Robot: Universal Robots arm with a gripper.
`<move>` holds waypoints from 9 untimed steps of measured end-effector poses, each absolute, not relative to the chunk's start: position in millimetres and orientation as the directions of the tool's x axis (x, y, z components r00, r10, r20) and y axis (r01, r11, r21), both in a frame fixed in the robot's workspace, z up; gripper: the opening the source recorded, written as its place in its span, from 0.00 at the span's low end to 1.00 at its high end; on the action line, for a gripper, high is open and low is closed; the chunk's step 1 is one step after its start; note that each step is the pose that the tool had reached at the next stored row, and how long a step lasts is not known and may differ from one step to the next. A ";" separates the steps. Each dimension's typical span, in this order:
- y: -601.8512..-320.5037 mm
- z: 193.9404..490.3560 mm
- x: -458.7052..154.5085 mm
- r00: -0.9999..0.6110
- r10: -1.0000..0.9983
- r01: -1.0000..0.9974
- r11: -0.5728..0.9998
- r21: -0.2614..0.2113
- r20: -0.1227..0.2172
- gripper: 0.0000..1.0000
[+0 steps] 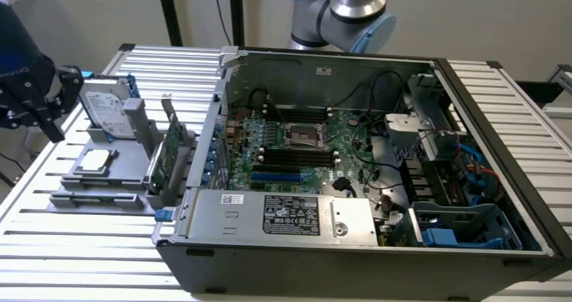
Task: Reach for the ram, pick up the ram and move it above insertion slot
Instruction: 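Pick up the ram and move it above insertion slot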
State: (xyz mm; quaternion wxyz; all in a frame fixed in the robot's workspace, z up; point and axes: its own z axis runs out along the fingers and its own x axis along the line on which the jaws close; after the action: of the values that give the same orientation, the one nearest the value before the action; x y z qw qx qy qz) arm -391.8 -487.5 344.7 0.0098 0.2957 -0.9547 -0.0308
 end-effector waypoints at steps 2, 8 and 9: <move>-487.5 344.8 -391.8 -0.804 -0.595 -0.593 0.802 0.065 0.000 0.11; -487.5 344.6 -391.8 -0.734 -0.679 -0.678 0.733 0.065 0.000 0.11; -487.5 344.5 -391.7 -0.722 -0.692 -0.691 0.720 0.065 0.000 0.11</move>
State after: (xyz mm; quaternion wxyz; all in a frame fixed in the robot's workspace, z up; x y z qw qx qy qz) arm -391.7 -487.5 344.5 0.0123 0.3727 -0.9274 -0.0299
